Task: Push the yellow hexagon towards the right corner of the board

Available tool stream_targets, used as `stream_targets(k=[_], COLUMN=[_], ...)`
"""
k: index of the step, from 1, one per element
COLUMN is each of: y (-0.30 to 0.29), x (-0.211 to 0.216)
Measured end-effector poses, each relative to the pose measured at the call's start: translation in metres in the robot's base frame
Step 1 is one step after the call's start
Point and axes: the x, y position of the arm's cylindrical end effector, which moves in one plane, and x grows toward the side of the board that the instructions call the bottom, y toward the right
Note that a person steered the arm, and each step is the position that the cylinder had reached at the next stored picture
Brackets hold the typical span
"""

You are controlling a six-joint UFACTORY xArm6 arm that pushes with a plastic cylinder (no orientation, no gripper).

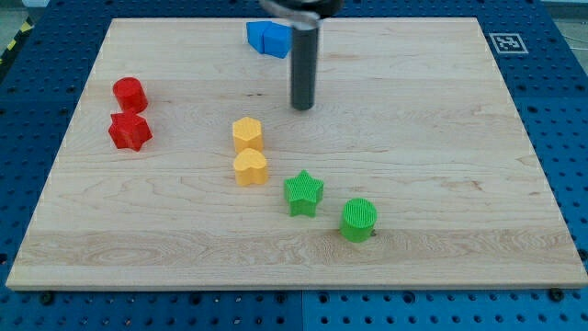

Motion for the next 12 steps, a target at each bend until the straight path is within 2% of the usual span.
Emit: stream_targets(k=[2, 4, 6, 7, 10, 11, 12], y=[-0.087, -0.097, -0.066, -0.033, 0.105, 0.132, 0.13], x=[0.011, 0.051, 0.06, 0.065, 0.065, 0.065, 0.063])
